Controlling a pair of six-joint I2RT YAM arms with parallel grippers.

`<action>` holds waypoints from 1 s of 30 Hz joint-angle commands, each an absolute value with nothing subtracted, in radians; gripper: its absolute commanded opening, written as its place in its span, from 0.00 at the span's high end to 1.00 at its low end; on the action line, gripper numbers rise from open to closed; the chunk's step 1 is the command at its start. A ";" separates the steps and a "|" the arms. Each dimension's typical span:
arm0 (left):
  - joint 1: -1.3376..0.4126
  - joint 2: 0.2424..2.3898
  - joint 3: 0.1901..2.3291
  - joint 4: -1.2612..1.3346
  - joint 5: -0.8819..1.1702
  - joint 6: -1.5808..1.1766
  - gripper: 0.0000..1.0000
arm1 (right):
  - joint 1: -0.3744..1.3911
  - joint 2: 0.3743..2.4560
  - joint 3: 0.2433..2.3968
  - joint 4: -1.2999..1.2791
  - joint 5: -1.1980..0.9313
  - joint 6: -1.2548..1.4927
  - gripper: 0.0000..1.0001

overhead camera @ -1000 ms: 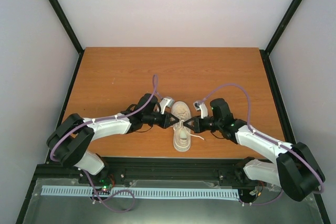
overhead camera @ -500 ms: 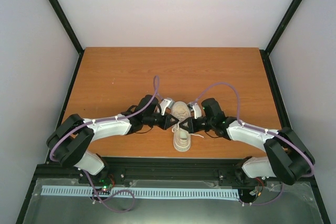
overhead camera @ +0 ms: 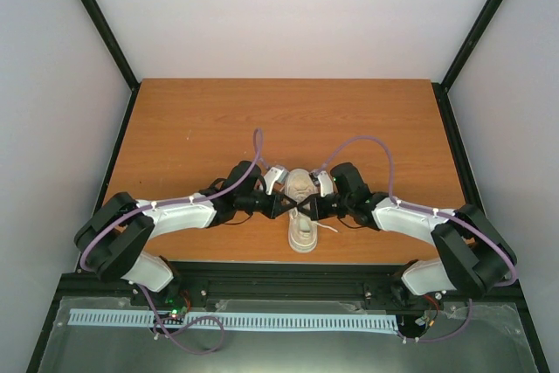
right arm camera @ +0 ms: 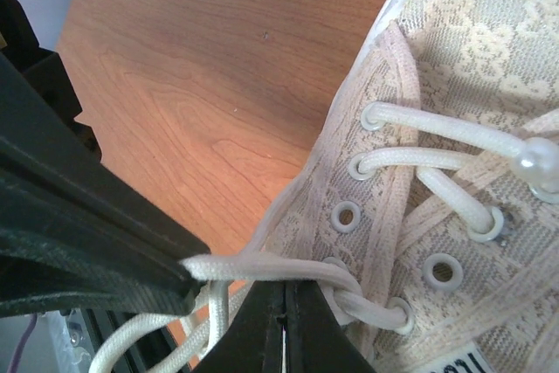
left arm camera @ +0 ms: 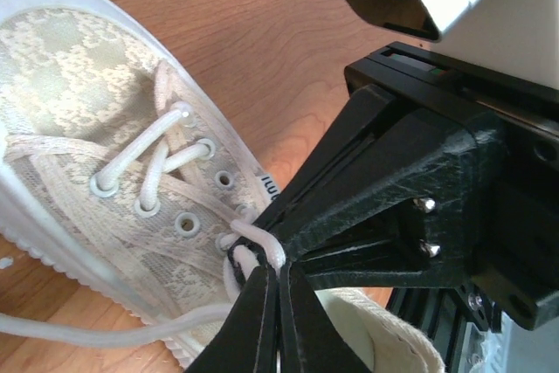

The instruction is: Tie the shoes

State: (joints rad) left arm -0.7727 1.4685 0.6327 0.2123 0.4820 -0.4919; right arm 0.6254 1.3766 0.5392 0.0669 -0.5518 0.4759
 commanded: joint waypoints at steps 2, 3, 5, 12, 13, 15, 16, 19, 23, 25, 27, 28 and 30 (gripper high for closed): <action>-0.781 1.481 0.627 0.302 0.574 -0.468 0.98 | 0.637 1.374 0.551 0.091 -0.509 0.493 0.97; -0.781 1.486 0.626 0.304 0.584 -0.466 0.97 | 0.637 1.372 0.550 0.093 -0.509 0.493 0.97; -0.780 1.484 0.622 0.290 0.582 -0.461 0.90 | 0.637 1.365 0.545 0.093 -0.508 0.493 0.97; -0.738 1.363 0.598 0.252 0.490 -0.495 0.54 | 0.637 1.347 0.529 0.090 -0.506 0.494 0.97; -0.731 1.347 0.601 0.233 0.468 -0.505 0.52 | 0.637 1.347 0.527 0.091 -0.507 0.493 0.97; -0.715 1.330 0.611 0.198 0.437 -0.529 0.49 | 0.637 1.347 0.524 0.091 -0.508 0.494 0.97; -0.706 1.330 0.617 0.183 0.432 -0.542 0.49 | 0.637 1.347 0.526 0.092 -0.509 0.494 0.97; -0.697 1.356 0.647 0.129 0.427 -0.555 0.51 | 0.637 1.347 0.525 0.093 -0.511 0.493 0.97; -0.696 1.418 0.692 0.087 0.454 -0.546 0.57 | 0.637 1.353 0.525 0.096 -0.515 0.491 0.97; -0.696 1.447 0.708 0.091 0.483 -0.548 0.60 | 0.637 1.353 0.525 0.096 -0.517 0.491 0.97; -0.696 1.468 0.717 0.106 0.504 -0.553 0.62 | 0.637 1.352 0.525 0.096 -0.519 0.489 0.97; -0.696 1.476 0.721 0.112 0.509 -0.556 0.63 | 0.637 1.352 0.525 0.096 -0.519 0.489 0.97; -0.696 1.489 0.728 0.116 0.515 -0.555 0.64 | 0.637 1.352 0.522 0.096 -0.520 0.490 0.97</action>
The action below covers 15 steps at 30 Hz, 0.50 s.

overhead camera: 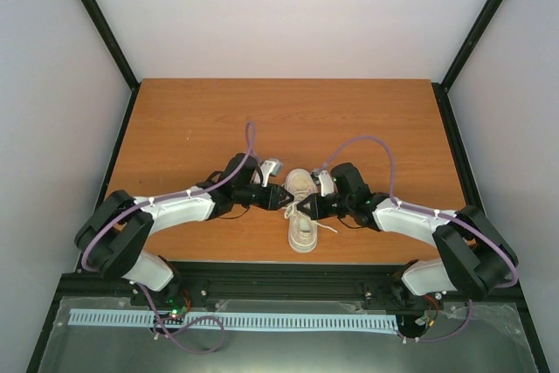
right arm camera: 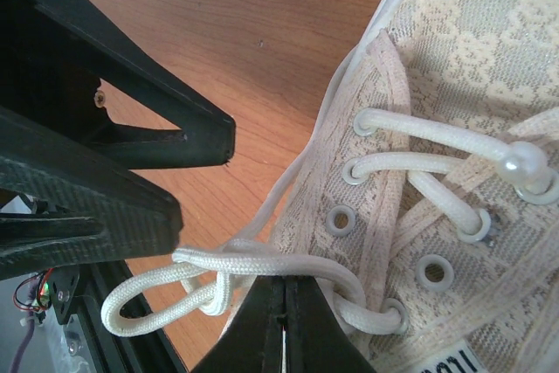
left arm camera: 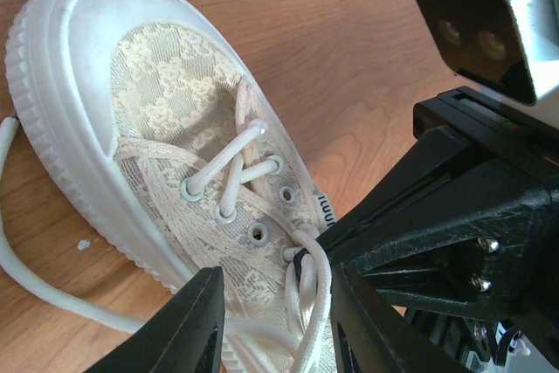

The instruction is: Tie the shoes

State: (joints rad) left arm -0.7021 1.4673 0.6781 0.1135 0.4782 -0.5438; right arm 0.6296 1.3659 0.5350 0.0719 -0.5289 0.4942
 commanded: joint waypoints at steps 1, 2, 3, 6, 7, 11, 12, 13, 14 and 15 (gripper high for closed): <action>-0.696 1.494 0.732 0.116 0.516 -0.553 0.64 | 0.637 1.350 0.523 0.095 -0.520 0.489 0.97; -0.696 1.500 0.735 0.117 0.518 -0.552 0.65 | 0.637 1.350 0.523 0.095 -0.520 0.488 0.97; -0.696 1.505 0.739 0.117 0.519 -0.552 0.65 | 0.637 1.351 0.523 0.095 -0.519 0.488 0.97; -0.696 1.526 0.749 0.109 0.530 -0.549 0.66 | 0.637 1.351 0.523 0.095 -0.521 0.488 0.97; -0.696 1.534 0.752 0.105 0.533 -0.550 0.67 | 0.637 1.349 0.523 0.095 -0.521 0.488 0.97; -0.696 1.553 0.761 0.103 0.546 -0.552 0.70 | 0.637 1.348 0.522 0.094 -0.522 0.487 0.97; -0.696 1.556 0.764 0.101 0.547 -0.551 0.71 | 0.637 1.348 0.522 0.093 -0.522 0.486 0.97; -0.696 1.559 0.766 0.098 0.552 -0.549 0.71 | 0.637 1.348 0.523 0.094 -0.522 0.487 0.97; -0.696 1.562 0.768 0.096 0.557 -0.547 0.72 | 0.637 1.347 0.522 0.092 -0.521 0.487 0.97; -0.696 1.565 0.768 0.096 0.562 -0.546 0.72 | 0.637 1.348 0.523 0.092 -0.520 0.487 0.97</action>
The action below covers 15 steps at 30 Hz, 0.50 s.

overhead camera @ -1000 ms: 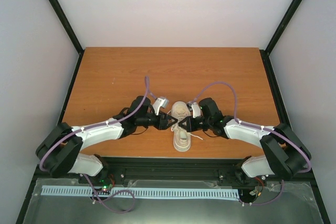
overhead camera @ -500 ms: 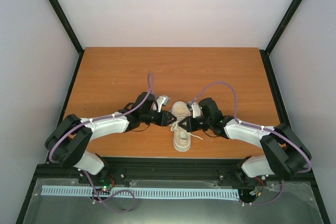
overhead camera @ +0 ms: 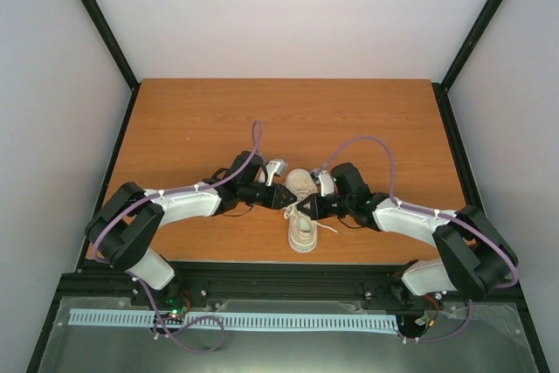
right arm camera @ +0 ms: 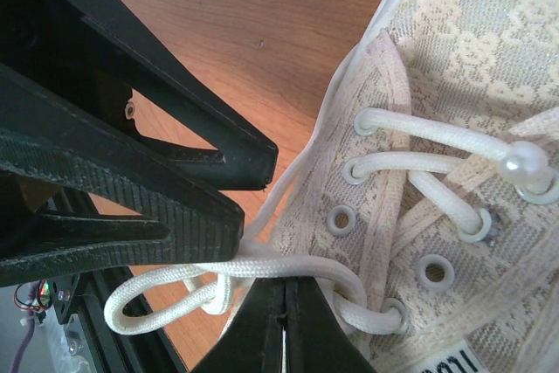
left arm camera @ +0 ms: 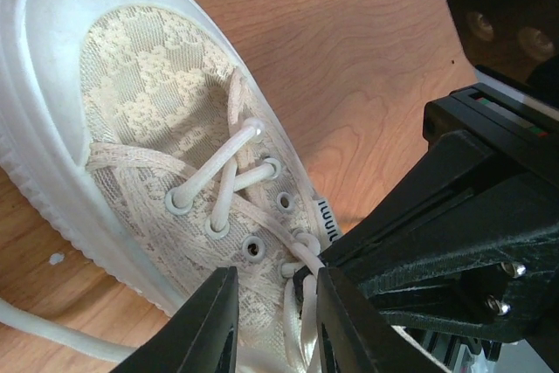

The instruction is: Tie the shoes

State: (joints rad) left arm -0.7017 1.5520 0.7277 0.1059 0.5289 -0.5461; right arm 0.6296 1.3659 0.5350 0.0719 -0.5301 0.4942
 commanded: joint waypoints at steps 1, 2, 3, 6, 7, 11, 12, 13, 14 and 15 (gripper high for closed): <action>-0.696 1.567 0.769 0.097 0.570 -0.545 0.73 | 0.637 1.348 0.522 0.093 -0.520 0.486 0.97; -0.696 1.570 0.769 0.100 0.579 -0.545 0.73 | 0.637 1.348 0.522 0.093 -0.520 0.486 0.97; -0.696 1.573 0.767 0.104 0.585 -0.545 0.73 | 0.637 1.349 0.522 0.094 -0.520 0.486 0.97; -0.696 1.578 0.765 0.106 0.599 -0.543 0.73 | 0.637 1.350 0.524 0.093 -0.520 0.488 0.97; -0.696 1.581 0.766 0.101 0.600 -0.541 0.73 | 0.637 1.349 0.524 0.093 -0.520 0.488 0.97; -0.696 1.589 0.764 0.101 0.613 -0.539 0.73 | 0.637 1.349 0.523 0.091 -0.519 0.488 0.97; -0.696 1.591 0.766 0.104 0.615 -0.538 0.73 | 0.637 1.348 0.523 0.092 -0.519 0.488 0.97; -0.696 1.593 0.767 0.104 0.616 -0.538 0.74 | 0.637 1.348 0.524 0.092 -0.520 0.489 0.97; -0.696 1.595 0.768 0.106 0.617 -0.537 0.74 | 0.637 1.347 0.522 0.092 -0.519 0.489 0.97; -0.696 1.599 0.769 0.106 0.618 -0.537 0.76 | 0.637 1.347 0.522 0.091 -0.519 0.489 0.97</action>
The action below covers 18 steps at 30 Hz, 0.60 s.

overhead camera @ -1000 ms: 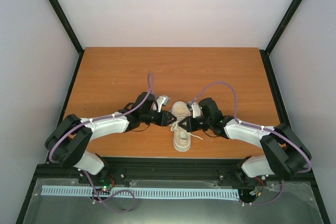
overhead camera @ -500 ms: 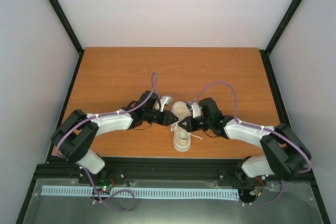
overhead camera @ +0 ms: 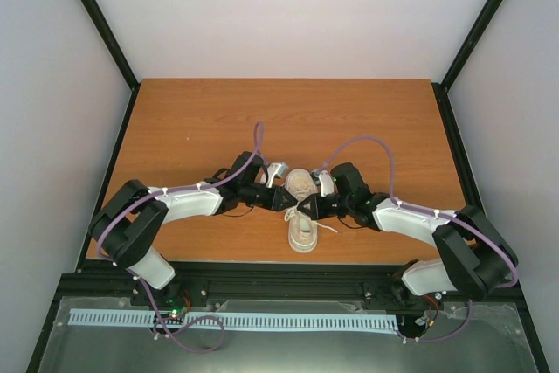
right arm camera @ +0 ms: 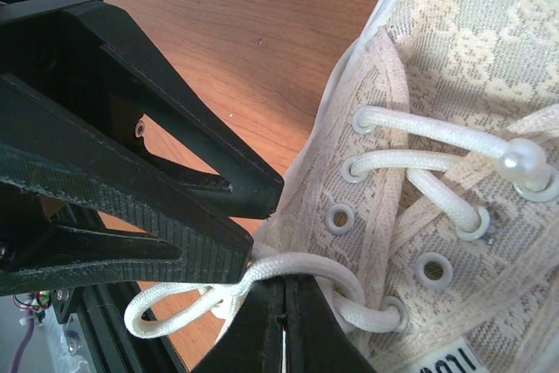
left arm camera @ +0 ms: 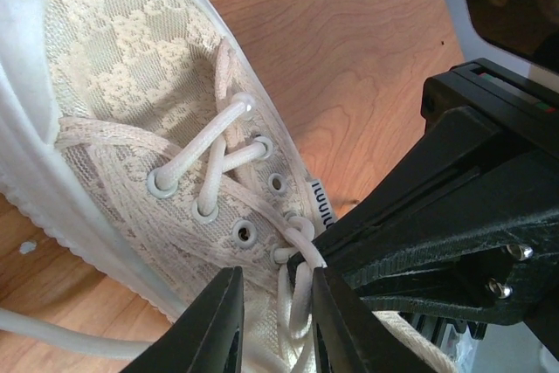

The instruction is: Tie the shoes

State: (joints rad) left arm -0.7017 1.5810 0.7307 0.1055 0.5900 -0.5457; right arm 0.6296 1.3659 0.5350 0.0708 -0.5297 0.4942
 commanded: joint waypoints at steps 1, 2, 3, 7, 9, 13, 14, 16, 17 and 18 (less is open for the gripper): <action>-0.696 1.602 0.771 0.108 0.622 -0.537 0.77 | 0.637 1.346 0.523 0.091 -0.518 0.489 0.97; -0.696 1.605 0.771 0.113 0.628 -0.539 0.77 | 0.637 1.346 0.524 0.090 -0.518 0.489 0.97; -0.696 1.610 0.772 0.119 0.634 -0.541 0.79 | 0.637 1.346 0.523 0.090 -0.516 0.489 0.97; -0.696 1.623 0.777 0.132 0.657 -0.542 0.83 | 0.637 1.344 0.522 0.090 -0.516 0.489 0.97; -0.696 1.629 0.778 0.140 0.669 -0.544 0.85 | 0.637 1.342 0.521 0.090 -0.514 0.489 0.97; -0.696 1.633 0.775 0.159 0.688 -0.555 0.96 | 0.637 1.330 0.521 0.085 -0.498 0.492 0.97; -0.696 1.631 0.773 0.165 0.690 -0.560 0.98 | 0.636 1.323 0.521 0.083 -0.493 0.492 0.97; -0.696 1.625 0.765 0.183 0.686 -0.574 0.99 | 0.637 1.309 0.523 0.065 -0.475 0.488 0.97; -0.696 1.620 0.761 0.195 0.683 -0.583 0.99 | 0.637 1.298 0.524 0.053 -0.465 0.487 0.96; -0.696 1.615 0.757 0.205 0.678 -0.592 0.99 | 0.637 1.290 0.526 0.039 -0.455 0.483 0.93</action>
State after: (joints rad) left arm -0.7002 1.6222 0.7464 0.1429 0.6628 -0.5579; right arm 0.6292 1.3392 0.5247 0.0505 -0.4965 0.4938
